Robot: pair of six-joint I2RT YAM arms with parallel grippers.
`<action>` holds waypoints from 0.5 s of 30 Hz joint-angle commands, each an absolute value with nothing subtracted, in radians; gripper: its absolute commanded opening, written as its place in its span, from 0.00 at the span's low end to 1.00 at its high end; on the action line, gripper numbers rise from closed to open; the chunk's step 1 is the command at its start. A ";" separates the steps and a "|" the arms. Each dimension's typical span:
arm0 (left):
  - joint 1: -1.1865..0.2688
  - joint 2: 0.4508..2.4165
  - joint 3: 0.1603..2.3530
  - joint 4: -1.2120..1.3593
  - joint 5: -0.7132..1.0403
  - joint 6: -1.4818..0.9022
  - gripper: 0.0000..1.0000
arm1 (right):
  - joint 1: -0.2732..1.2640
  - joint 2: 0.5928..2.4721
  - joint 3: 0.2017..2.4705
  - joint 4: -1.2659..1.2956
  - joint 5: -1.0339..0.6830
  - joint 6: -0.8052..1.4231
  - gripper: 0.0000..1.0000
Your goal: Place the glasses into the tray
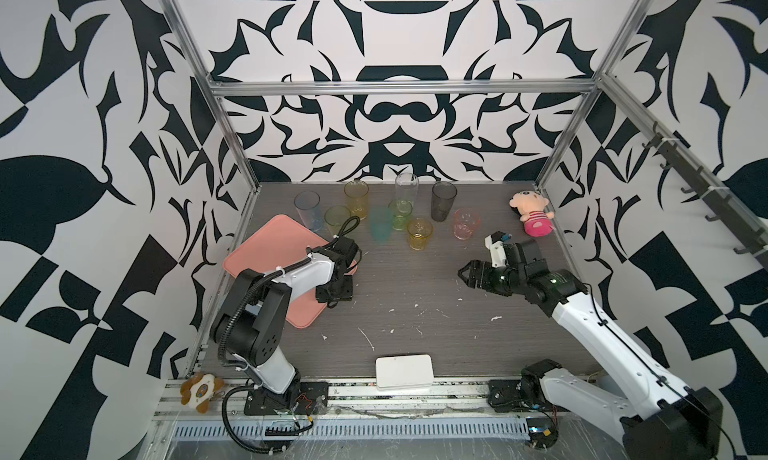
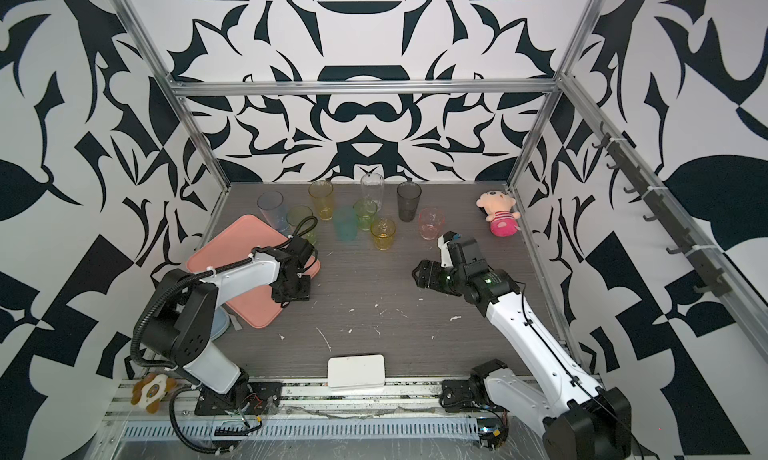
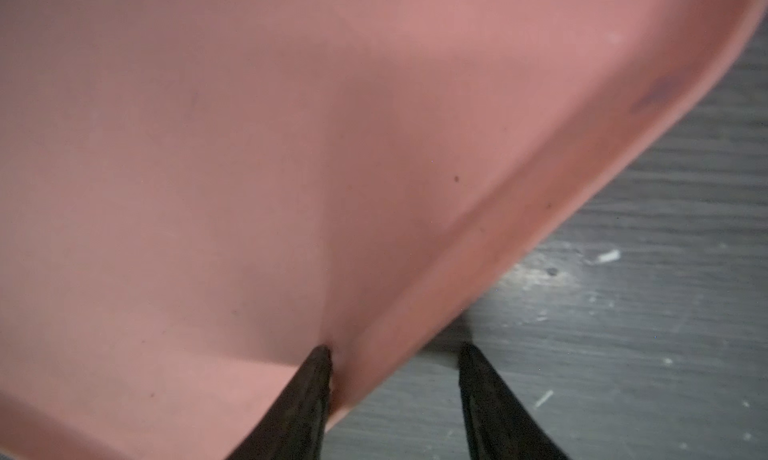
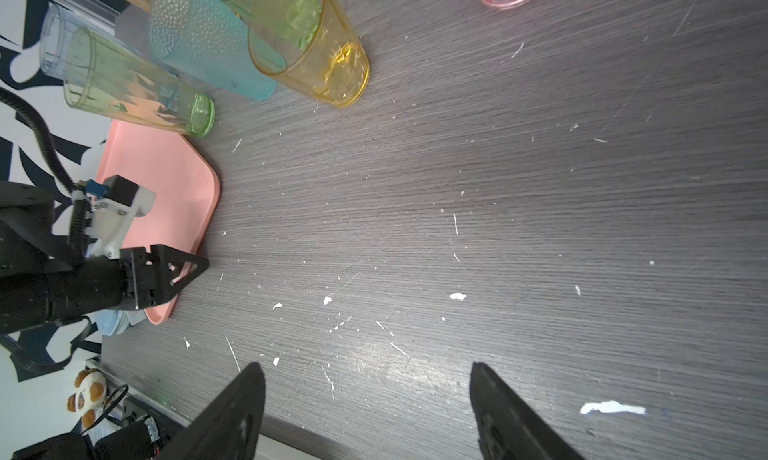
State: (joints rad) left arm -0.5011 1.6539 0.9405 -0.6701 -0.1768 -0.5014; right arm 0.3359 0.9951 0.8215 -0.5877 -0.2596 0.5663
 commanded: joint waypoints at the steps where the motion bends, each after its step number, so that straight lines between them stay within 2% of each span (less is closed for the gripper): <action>1: -0.568 1.706 0.974 -0.670 -0.118 -0.522 0.51 | 0.341 0.963 0.817 -0.591 -0.235 0.583 0.80; 15: -0.746 1.844 1.110 -0.618 -0.073 -0.586 0.36 | 0.341 0.927 0.787 -0.598 -0.209 0.593 0.80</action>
State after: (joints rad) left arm -0.7036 1.7878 1.1004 -0.6472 -0.1761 -0.5446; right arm 0.3363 0.9504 0.7952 -0.5934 -0.2371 0.5797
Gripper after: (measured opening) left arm 0.370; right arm 0.799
